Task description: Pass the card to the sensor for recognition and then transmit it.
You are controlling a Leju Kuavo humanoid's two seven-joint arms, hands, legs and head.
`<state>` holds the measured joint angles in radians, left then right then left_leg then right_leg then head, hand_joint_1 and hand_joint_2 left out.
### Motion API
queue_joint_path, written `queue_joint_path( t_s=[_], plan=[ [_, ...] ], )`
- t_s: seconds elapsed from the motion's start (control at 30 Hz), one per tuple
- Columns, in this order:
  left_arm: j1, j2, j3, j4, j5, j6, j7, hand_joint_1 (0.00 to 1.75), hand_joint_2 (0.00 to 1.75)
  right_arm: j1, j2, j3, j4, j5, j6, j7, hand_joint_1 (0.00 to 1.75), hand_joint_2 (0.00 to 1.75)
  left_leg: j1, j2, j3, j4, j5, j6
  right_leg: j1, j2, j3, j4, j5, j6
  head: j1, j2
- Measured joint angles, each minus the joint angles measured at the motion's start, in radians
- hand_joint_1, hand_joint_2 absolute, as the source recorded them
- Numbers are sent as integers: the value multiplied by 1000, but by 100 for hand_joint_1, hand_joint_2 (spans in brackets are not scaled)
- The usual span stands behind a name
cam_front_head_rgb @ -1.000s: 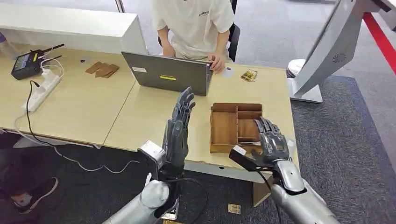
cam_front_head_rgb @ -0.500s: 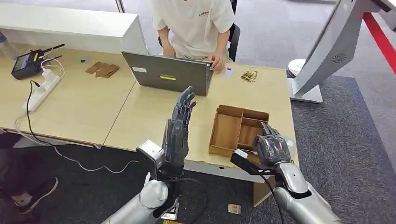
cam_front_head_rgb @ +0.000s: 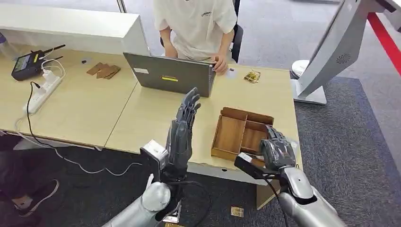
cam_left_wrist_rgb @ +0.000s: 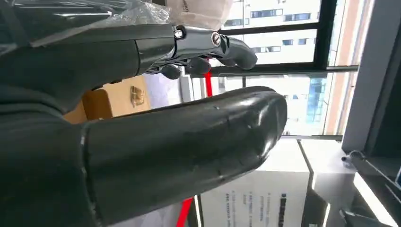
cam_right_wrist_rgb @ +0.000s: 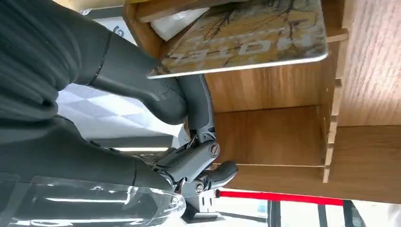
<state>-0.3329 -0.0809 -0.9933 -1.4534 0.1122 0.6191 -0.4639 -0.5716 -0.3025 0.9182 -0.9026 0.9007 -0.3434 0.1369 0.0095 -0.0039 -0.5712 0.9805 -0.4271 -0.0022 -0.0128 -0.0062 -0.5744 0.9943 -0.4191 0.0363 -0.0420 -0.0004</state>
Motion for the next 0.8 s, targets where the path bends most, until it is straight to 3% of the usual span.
queue_joint_path(
  t_s=[0.07, 0.1, 0.13, 0.37, 0.8],
  plan=[
    [-2, 0, -7, -5, 3, 5, 10, 0, 0, 4, -1, 0, -4, 3, 0, 8, 175, 175, 0, 0, 0, 0, 0, 0, 0, 0, 0, 0, 0, 0, 0, 0],
    [-3, 0, -11, -6, 8, 6, 12, 0, 0, 6, -2, 0, -7, 3, -1, 8, 120, 175, 0, 0, 0, 0, 0, 0, 0, 0, 0, 0, 0, 0, 0, 0],
    [-4, 0, -13, -6, 13, 7, 11, 0, 0, 8, -2, 0, -9, 5, -1, 8, 5, 175, 0, 0, 0, 0, 0, 0, 0, 0, 0, 0, 0, 0, 0, 0],
    [-16, 0, -43, -5, 61, 21, -30, 0, 0, 17, -3, -4, -11, 33, -34, 8, 0, 175, 0, 0, 0, 0, 0, 0, 0, 0, 0, 0, 0, 0, 0, 0],
    [-15, 0, -54, 4, 28, -33, -39, 0, 0, 16, -2, -33, -12, 57, -82, 25, 0, 175, 0, 0, 2, 0, 0, 0, 0, 0, 2, 0, 0, 0, 0, 0]
  ],
)
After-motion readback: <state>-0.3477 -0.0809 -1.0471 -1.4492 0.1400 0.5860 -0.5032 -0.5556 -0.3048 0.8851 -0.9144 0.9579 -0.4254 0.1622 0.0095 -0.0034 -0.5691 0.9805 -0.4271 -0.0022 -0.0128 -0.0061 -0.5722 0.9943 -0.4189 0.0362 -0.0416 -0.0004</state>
